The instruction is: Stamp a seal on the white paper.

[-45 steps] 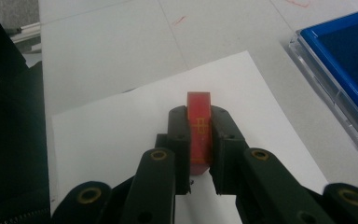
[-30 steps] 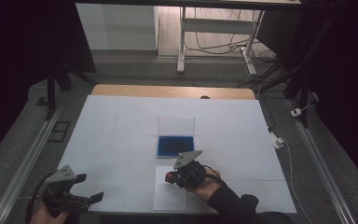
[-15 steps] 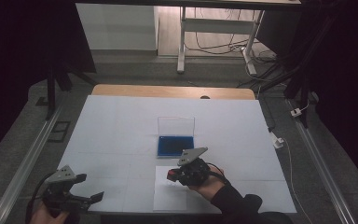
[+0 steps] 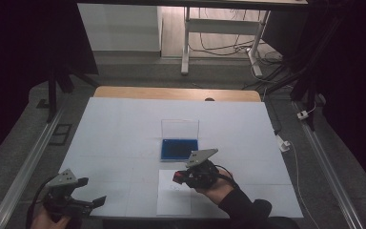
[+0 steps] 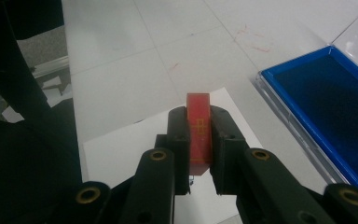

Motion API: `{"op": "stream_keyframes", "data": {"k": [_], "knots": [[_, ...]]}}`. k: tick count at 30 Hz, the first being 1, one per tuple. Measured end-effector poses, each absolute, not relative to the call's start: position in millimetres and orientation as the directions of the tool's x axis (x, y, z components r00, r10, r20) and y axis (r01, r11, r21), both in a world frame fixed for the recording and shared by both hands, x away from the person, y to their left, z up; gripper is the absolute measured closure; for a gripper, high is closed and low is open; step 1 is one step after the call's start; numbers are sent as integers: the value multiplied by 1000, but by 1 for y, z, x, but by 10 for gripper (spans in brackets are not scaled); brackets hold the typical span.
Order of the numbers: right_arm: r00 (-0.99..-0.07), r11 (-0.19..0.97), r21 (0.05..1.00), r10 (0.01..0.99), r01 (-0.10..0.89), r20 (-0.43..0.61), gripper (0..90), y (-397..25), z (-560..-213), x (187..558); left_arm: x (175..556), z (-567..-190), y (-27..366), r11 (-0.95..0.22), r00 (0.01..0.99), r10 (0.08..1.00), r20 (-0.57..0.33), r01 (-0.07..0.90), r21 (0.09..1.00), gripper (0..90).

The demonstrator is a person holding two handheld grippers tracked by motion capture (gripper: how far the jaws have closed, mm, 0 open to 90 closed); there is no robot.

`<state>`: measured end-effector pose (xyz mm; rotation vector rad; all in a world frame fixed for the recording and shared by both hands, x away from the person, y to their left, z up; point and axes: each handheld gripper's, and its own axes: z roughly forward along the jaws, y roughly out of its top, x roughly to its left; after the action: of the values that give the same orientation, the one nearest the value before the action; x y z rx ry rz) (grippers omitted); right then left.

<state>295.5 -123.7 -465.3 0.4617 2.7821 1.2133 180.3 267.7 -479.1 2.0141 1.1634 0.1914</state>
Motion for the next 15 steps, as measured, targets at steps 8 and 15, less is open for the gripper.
{"op": "stream_keyframes", "data": {"k": [8, 15], "knots": [[-944, 631, 731, 325, 259, 54, 804, -133, -463, 297, 180, -479, 268, -269, 568, 787, -240, 667, 695, 26], [-934, 620, 736, 354, 271, 46, 804, -143, -459, 300, 180, -479, 268, -268, 567, 787, -241, 667, 695, 27]]}}
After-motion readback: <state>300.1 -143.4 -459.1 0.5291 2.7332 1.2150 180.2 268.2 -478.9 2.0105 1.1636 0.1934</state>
